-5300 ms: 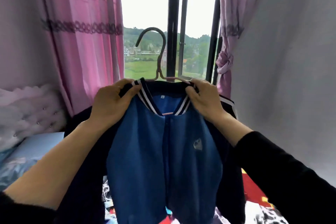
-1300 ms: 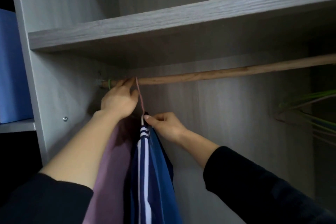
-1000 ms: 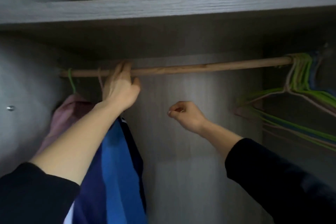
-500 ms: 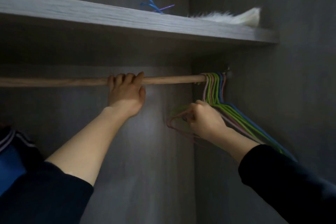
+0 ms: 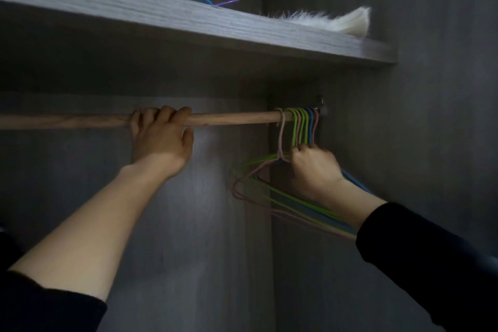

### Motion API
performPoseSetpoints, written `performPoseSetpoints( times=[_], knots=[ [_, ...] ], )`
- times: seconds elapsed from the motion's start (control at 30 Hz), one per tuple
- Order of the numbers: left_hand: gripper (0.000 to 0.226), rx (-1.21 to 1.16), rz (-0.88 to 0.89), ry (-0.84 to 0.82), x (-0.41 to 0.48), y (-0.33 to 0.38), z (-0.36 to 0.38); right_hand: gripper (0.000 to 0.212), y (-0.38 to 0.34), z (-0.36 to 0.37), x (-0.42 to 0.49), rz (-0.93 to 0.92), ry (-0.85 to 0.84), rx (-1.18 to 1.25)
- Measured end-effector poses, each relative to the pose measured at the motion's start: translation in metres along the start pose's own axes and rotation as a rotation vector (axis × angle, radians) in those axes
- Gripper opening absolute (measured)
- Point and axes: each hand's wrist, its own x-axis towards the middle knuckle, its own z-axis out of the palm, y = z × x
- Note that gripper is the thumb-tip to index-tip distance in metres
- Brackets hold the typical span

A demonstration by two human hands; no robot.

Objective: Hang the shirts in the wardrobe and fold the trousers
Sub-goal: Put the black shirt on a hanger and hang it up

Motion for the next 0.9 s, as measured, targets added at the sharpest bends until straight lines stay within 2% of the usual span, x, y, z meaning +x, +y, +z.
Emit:
performPoseSetpoints(
  times=[0.1,0.17,0.27,0.37,0.47,0.63,0.73,0.9],
  knots=[
    [0.062,-0.007,0.000,-0.013,0.000,-0.001,-0.001,0.029,-0.007,-0.008,0.005,0.158,-0.090,0.456],
    [0.065,-0.006,0.006,-0.004,0.001,-0.002,0.000,0.025,-0.011,-0.007,0.017,0.226,-0.079,0.701],
    [0.065,-0.023,0.014,-0.003,0.001,-0.003,0.000,0.017,-0.019,-0.009,0.031,0.261,-0.033,0.922],
    [0.063,-0.027,0.011,-0.033,0.001,-0.002,-0.004,0.022,-0.031,-0.014,0.033,0.194,0.008,1.076],
    [0.054,-0.020,0.005,-0.086,0.001,0.000,-0.007,0.022,-0.041,-0.007,0.024,0.215,0.038,1.160],
    [0.073,-0.079,0.010,-0.185,-0.011,0.006,-0.017,0.013,-0.043,-0.002,-0.023,0.240,-0.029,1.184],
    [0.075,-0.216,0.035,-0.197,-0.056,0.025,-0.006,0.012,-0.035,-0.006,-0.065,0.234,-0.014,1.163],
    [0.058,-0.548,0.049,-0.374,-0.144,0.080,0.024,0.028,-0.010,-0.020,-0.152,0.291,-0.094,0.961]
  ],
)
